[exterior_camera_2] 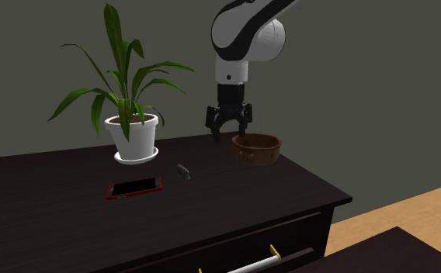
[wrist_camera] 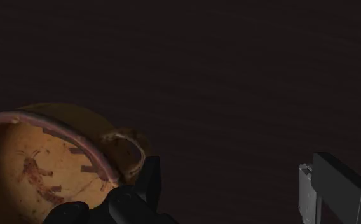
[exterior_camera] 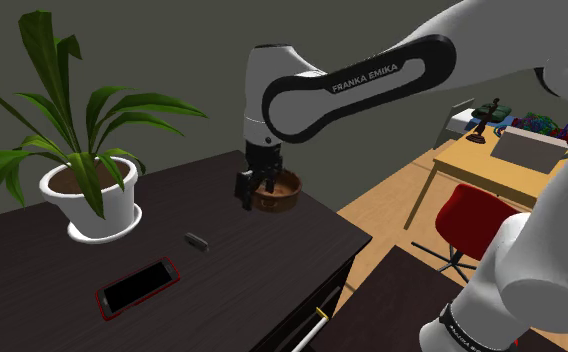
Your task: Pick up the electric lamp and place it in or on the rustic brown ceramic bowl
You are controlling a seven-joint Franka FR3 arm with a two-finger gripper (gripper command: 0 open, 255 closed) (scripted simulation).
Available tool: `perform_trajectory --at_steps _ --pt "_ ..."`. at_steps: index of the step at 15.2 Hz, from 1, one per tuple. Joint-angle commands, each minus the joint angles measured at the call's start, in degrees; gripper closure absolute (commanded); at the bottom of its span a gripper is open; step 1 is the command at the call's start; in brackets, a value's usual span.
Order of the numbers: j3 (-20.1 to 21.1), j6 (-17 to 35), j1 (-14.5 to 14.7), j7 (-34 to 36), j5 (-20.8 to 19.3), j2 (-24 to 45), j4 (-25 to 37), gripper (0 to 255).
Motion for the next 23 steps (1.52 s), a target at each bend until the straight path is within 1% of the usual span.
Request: perform_trajectory --at_steps 1,6,12,19,23 --pt "0.84 1.22 0.82 0.9 -1.13 3.86 2.48 0" --pt "2.13 3.1 3.46 3.1 -4.69 14.15 10.27 0" --pt "2.47 3.3 7.83 4.96 -8.88 26.65 21.83 0" --pt "1.84 7.48 8.34 5.62 -9.95 29.39 20.29 0" --pt "1.78 7.81 8.38 5.68 -10.05 29.63 20.19 0"
